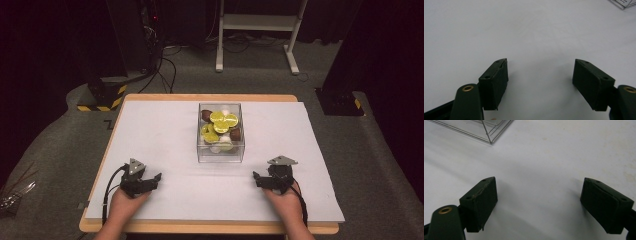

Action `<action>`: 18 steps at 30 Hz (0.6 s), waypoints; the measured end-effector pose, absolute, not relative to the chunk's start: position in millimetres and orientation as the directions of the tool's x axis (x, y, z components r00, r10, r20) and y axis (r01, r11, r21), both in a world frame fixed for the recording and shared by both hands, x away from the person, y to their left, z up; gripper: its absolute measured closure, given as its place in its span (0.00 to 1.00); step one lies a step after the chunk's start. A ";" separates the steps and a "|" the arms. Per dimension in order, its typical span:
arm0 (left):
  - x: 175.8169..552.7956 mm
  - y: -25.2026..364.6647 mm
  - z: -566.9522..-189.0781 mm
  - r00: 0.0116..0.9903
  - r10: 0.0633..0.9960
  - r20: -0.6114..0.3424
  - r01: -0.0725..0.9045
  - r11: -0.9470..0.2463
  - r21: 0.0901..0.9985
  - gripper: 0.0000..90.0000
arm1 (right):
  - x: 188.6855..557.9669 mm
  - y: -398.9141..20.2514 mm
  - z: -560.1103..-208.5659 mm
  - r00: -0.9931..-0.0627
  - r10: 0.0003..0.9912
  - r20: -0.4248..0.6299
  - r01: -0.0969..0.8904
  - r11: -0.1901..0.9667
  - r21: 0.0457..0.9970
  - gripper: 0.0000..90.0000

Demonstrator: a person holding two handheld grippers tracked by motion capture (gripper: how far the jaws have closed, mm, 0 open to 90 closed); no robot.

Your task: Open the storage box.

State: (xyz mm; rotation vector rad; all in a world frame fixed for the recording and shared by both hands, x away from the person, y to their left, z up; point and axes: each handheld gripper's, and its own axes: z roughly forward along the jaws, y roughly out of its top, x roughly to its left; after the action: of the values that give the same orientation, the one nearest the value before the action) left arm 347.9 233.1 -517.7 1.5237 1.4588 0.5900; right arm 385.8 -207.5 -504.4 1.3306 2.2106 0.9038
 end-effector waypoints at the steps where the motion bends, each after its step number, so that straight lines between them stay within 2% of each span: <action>1: 347.9 233.7 -517.6 0.187 0.952 -0.240 0.515 0.113 0.850 0.32 | 385.7 -207.3 -504.3 -0.462 0.887 -0.012 0.625 0.336 0.705 0.16; 13: 348.1 233.4 -517.6 0.187 0.950 -0.251 0.514 0.124 0.849 0.32 | 385.0 -206.5 -503.9 -0.462 0.887 -0.025 0.620 0.343 0.705 0.17; 16: 347.8 233.5 -517.6 0.187 0.953 -0.238 0.514 0.111 0.850 0.32 | 383.7 -206.5 -503.4 -0.468 0.884 -0.025 0.615 0.345 0.709 0.20; 18: 347.8 233.6 -517.6 0.188 0.953 -0.237 0.514 0.110 0.851 0.32 | 378.9 -204.7 -502.5 -0.476 0.878 -0.058 0.585 0.365 0.724 0.27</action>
State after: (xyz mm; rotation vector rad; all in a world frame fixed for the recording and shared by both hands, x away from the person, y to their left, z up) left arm 347.8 233.6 -517.6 1.5345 1.4546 0.5952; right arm 378.9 -204.7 -502.5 1.2690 2.1930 0.8977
